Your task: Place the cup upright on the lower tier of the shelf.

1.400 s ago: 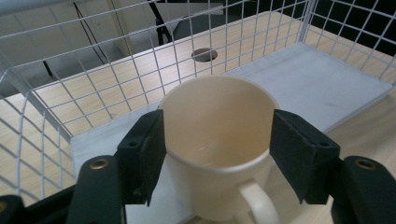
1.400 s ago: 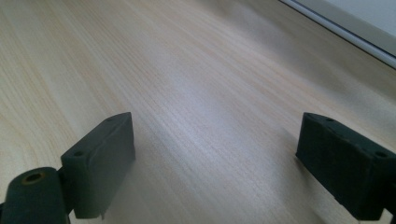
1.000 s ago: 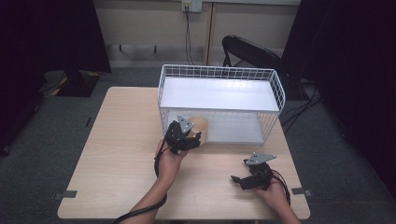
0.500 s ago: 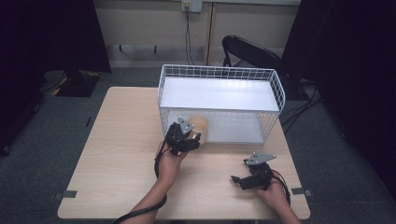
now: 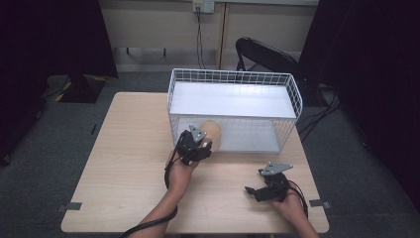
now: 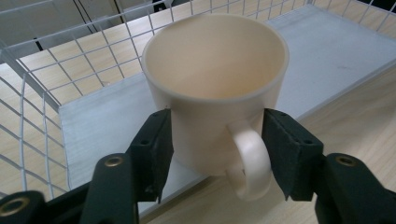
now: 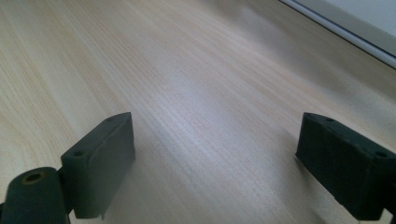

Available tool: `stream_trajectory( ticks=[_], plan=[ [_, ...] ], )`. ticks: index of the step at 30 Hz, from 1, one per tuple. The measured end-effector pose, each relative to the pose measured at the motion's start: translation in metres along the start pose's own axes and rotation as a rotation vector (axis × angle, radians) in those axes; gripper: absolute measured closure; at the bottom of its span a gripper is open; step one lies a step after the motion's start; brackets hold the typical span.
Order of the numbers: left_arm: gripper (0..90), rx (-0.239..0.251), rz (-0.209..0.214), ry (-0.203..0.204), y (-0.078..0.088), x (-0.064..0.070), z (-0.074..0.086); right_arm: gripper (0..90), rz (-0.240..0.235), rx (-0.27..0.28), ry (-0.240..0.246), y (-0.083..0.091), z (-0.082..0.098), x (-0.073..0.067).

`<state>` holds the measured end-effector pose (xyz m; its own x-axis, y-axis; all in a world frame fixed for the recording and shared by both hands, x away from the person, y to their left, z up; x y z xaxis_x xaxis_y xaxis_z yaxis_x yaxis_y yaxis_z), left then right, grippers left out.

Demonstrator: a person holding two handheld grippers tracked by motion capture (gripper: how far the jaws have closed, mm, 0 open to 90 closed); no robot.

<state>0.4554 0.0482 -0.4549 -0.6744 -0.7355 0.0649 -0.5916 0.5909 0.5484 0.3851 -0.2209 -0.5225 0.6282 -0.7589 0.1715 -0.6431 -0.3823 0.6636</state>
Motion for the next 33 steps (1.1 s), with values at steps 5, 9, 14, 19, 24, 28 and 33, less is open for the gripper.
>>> stream_trajectory(
  ticks=[5,9,14,19,24,28,33],
  plan=[
    [51.9,-0.006,-0.006,0.024,-0.003,-0.001,0.0,10.7,0.0,0.0,0.0,0.0,0.0,0.0],
    [55.8,-0.012,-0.014,0.029,-0.005,-0.002,0.0,10.7,0.0,0.0,0.0,0.0,0.0,0.0],
    [57.8,-0.012,-0.015,0.037,-0.009,-0.003,-0.001,10.7,0.0,0.0,0.0,0.0,0.0,0.0],
    [59.6,-0.01,-0.022,0.05,-0.014,-0.005,-0.001,10.7,0.0,0.0,0.0,0.0,0.0,0.0],
    [60.0,-0.008,-0.028,0.062,-0.018,-0.007,-0.001,10.7,0.0,0.0,0.001,0.0,0.0,0.0],
    [59.8,-0.015,-0.026,0.067,-0.022,-0.008,0.0,10.8,0.0,0.0,0.0,0.0,0.0,0.0],
    [59.6,-0.014,-0.022,0.073,-0.024,-0.01,-0.003,10.7,0.0,0.0,0.0,0.0,0.0,0.0]
  ],
)
Point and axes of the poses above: each handheld gripper's, and its own axes: y roughly backward along the jaws, z roughly out of its underside, x roughly to its right, the point moved 3 cm from there along -y, roughly forward along the jaws, and after that the axes turned 14 degrees about z, right-handed, at the moved point
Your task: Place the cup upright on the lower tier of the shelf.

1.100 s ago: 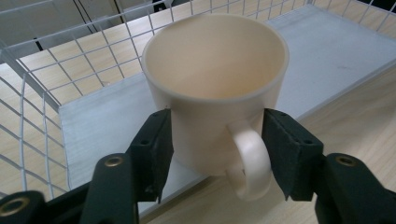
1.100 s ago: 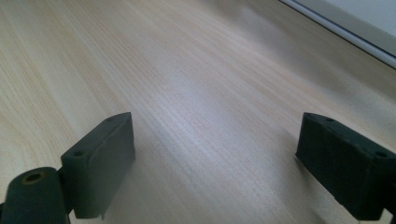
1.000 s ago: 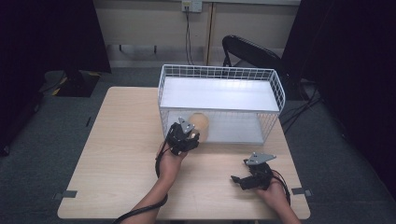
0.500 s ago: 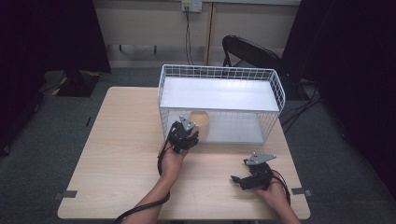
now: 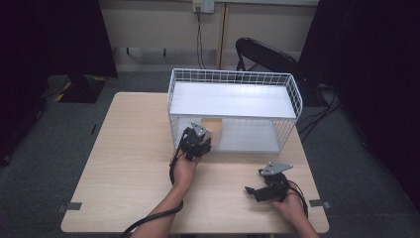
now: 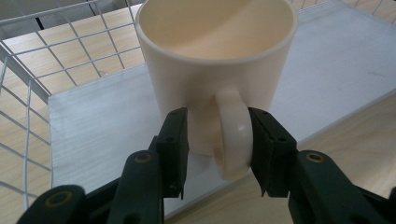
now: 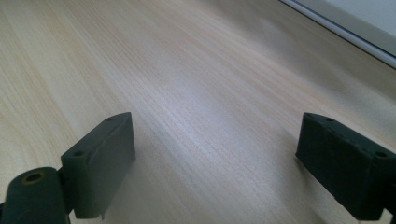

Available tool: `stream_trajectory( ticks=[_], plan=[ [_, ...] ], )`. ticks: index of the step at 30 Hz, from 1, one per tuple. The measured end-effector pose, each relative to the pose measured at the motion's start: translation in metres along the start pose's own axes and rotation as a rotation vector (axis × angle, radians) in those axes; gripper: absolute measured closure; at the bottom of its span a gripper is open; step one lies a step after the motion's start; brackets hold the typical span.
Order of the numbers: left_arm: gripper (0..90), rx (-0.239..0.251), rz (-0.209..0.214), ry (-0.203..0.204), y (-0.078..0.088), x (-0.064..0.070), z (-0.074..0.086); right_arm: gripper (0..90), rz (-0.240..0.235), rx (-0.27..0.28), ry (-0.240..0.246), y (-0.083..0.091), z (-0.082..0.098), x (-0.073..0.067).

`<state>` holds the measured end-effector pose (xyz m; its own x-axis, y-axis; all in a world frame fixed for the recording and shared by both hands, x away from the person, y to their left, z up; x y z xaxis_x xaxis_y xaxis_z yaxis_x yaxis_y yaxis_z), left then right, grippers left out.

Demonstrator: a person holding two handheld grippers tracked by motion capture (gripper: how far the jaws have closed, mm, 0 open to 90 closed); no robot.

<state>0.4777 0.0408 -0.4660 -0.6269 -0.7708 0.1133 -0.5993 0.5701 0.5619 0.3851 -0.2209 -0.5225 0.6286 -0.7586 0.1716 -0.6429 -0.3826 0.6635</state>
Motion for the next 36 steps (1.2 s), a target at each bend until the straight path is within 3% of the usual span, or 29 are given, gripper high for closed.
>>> stream_trajectory(
  ticks=[11,26,30,36],
  plan=[
    [56.7,0.006,0.016,0.014,0.0,-0.003,-0.004,10.7,0.0,0.0,0.0,0.0,0.0,0.0],
    [26.1,0.008,0.054,-0.001,0.009,0.0,0.001,10.7,0.0,0.0,0.0,0.0,0.0,0.0],
    [20.4,0.01,0.056,-0.012,0.015,0.001,0.002,10.7,0.0,0.0,0.0,0.0,0.0,0.0],
    [19.0,0.015,0.098,-0.008,0.027,0.005,0.004,10.7,0.0,0.0,-0.001,0.0,0.0,0.0]
  ],
)
Point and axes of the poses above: each handheld gripper's, and its own axes: y roughly backward along the jaws, z roughly out of its underside, x roughly to its right, the point moved 3 cm from there along -y, roughly forward along the jaws, and after that the axes turned 14 degrees about z, right-handed, at the moved point
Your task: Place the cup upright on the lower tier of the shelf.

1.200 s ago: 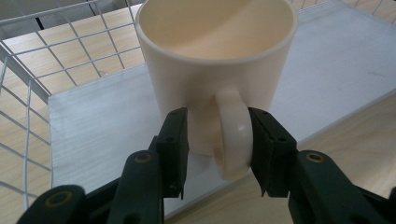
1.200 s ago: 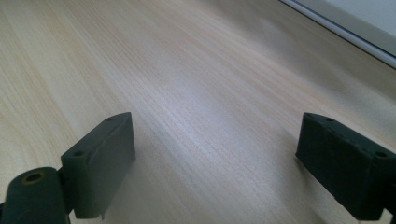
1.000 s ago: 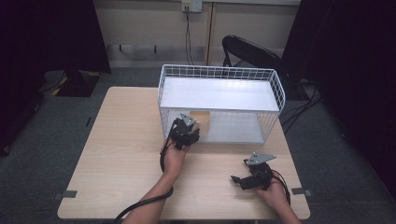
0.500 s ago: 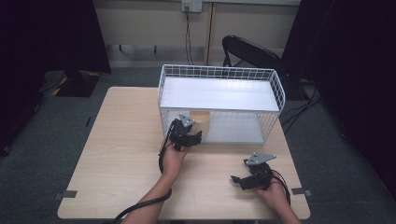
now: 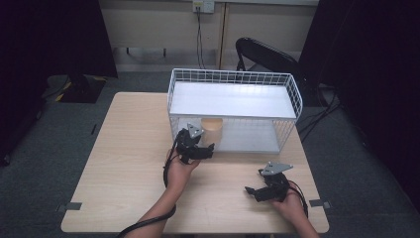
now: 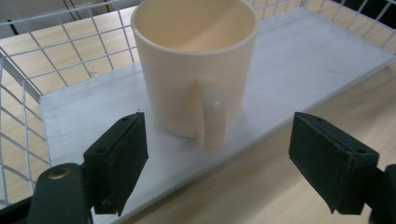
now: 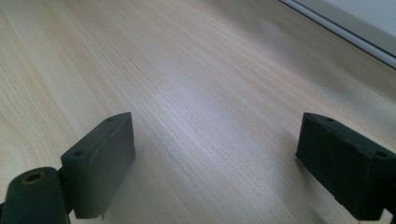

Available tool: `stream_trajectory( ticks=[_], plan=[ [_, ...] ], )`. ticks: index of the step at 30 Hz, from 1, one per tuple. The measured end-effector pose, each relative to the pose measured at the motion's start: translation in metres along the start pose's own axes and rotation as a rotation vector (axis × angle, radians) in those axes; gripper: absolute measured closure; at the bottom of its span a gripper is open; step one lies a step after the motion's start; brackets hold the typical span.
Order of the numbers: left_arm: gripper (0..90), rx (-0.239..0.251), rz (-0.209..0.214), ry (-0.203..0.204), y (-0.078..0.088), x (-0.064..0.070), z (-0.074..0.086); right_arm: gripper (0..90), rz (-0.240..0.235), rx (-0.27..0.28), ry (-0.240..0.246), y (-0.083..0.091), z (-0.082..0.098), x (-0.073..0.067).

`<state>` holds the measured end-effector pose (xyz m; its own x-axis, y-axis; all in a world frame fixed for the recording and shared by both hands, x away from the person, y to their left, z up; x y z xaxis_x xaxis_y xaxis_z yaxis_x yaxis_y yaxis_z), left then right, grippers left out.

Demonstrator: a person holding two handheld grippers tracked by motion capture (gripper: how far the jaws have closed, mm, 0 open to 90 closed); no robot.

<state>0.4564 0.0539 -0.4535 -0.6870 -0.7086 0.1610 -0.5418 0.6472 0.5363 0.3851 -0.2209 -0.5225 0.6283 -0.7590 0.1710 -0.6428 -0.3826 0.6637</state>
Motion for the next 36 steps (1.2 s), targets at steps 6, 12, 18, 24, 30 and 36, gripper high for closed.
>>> stream_trajectory(
  ticks=[6,12,18,24,30,36],
  plan=[
    [16.6,-0.021,0.069,-0.012,0.012,0.008,0.004,10.7,0.0,0.0,0.0,0.0,0.0,0.0],
    [15.6,-0.046,0.124,-0.042,0.023,0.013,0.012,10.7,0.0,0.0,0.0,0.0,0.0,0.0],
    [14.5,-0.082,0.177,-0.089,0.037,0.015,0.025,10.7,0.001,0.0,0.0,0.0,0.0,0.0],
    [13.4,-0.135,0.188,-0.124,0.051,0.011,0.04,10.7,0.001,0.0,0.0,0.0,0.0,0.0],
    [11.9,-0.151,0.207,-0.139,0.065,-0.001,0.056,10.7,0.001,0.0,0.0,0.0,0.0,0.0],
    [11.3,-0.173,0.193,-0.121,0.075,-0.013,0.071,10.7,0.001,0.001,0.0,0.0,0.0,0.0]
  ],
)
Point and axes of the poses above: each handheld gripper's, and its own axes: y roughly backward along the jaws, z roughly out of its underside, x roughly to its right, the point moved 3 cm from there along -y, roughly forward along the jaws, and after that the axes turned 14 degrees about z, right-handed, at the moved point
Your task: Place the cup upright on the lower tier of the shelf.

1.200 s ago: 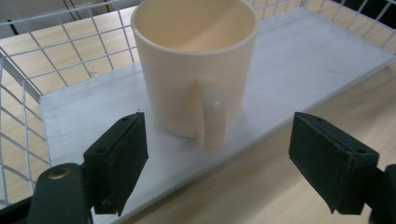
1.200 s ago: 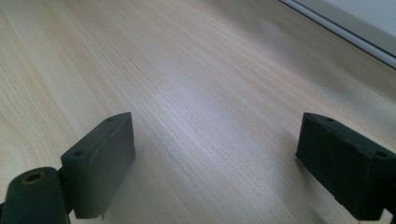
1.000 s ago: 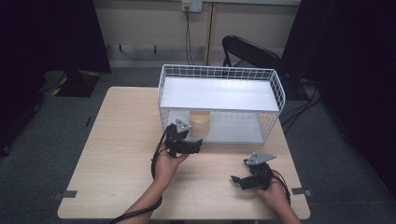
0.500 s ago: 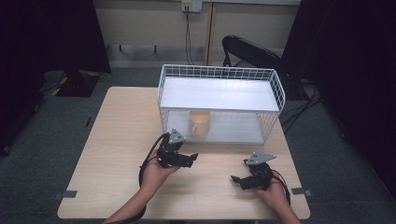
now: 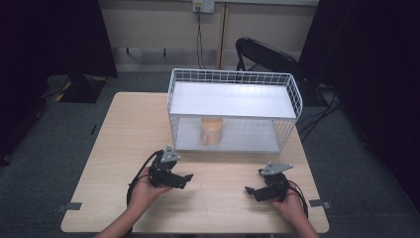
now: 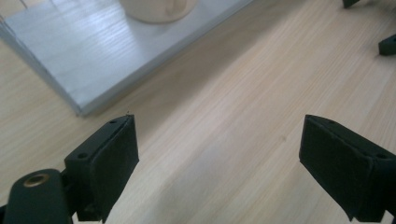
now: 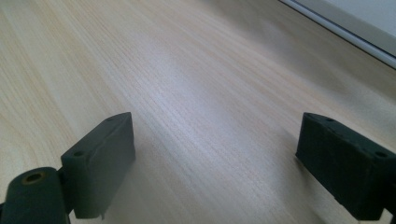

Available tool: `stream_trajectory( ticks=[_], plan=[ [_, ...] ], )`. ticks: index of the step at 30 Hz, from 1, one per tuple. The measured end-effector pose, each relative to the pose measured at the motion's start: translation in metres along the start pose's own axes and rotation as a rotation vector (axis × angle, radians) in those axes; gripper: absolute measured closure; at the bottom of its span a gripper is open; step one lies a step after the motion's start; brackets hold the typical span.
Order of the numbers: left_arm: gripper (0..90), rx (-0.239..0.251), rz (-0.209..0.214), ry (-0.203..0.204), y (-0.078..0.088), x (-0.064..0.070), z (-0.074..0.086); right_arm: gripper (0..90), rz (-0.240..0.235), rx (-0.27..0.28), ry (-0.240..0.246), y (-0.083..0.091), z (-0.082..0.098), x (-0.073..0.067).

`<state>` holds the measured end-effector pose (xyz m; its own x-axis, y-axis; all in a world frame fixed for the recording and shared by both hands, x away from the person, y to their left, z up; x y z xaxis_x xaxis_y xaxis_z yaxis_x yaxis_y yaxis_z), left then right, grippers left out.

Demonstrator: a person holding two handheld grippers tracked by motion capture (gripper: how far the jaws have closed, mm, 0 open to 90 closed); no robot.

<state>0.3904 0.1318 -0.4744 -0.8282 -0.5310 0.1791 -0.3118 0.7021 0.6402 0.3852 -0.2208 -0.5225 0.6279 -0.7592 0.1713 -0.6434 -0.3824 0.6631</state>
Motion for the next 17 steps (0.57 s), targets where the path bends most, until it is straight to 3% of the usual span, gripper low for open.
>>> stream_trajectory(
  ticks=[9,12,17],
  plan=[
    [11.2,-0.02,-0.004,0.01,0.0,-0.004,0.029,10.7,0.0,0.0,0.0,0.0,0.0,0.0],
    [11.2,-0.03,-0.015,-0.012,-0.002,-0.005,0.033,10.8,0.0,0.0,0.0,0.0,0.0,0.0],
    [10.3,-0.029,-0.009,-0.006,-0.001,-0.009,0.034,10.7,0.0,0.0,0.0,0.0,0.0,0.0]
  ],
)
Point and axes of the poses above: each handheld gripper's, and its own axes: y roughly backward along the jaws, z roughly out of its underside, x roughly to its right, the point moved 3 cm from there along -y, roughly forward along the jaws, and after that the axes turned 14 degrees about z, right-handed, at the moved point
